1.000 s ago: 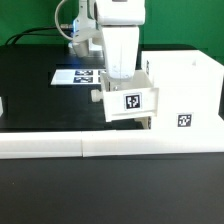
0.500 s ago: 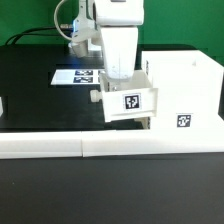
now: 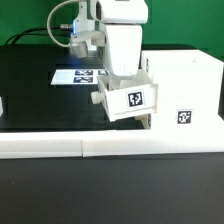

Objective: Assemble drawer

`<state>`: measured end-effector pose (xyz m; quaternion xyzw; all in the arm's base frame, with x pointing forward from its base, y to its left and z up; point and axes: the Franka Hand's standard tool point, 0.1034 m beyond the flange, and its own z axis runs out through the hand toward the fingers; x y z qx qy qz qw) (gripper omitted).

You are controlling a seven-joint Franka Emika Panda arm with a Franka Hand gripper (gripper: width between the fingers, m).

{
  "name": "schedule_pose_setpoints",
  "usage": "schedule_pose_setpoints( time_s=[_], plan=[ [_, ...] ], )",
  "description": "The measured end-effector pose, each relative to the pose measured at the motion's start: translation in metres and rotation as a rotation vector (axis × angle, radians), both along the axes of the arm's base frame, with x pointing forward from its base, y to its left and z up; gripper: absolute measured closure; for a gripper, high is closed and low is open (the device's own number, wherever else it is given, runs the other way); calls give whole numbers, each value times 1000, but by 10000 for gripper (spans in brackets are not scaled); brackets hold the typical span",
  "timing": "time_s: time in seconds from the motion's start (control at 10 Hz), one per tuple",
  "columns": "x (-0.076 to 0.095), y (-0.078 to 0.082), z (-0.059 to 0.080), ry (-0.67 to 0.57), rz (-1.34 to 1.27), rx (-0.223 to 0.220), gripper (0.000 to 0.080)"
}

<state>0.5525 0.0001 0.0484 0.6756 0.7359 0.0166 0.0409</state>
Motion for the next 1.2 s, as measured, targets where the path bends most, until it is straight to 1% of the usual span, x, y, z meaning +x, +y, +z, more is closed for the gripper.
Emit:
schedule_pose_setpoints(
  time_s=[0.5,0.6,0.7,0.8,0.9,1.0,1.1,1.2],
  plan=[
    [0,2,0,-1,-18,0,755],
    [0,2,0,-1,-18,1,590],
    [-1,2,3,8,-26,-3,455],
    [-1,3,9,17,-29,-9,455],
    [0,4,16,27,-27,-15,271],
    [2,2,23,33,-28,-23,188],
    [3,0,29,38,-30,-29,188],
    [3,-5,38,45,-34,-38,158]
  ],
)
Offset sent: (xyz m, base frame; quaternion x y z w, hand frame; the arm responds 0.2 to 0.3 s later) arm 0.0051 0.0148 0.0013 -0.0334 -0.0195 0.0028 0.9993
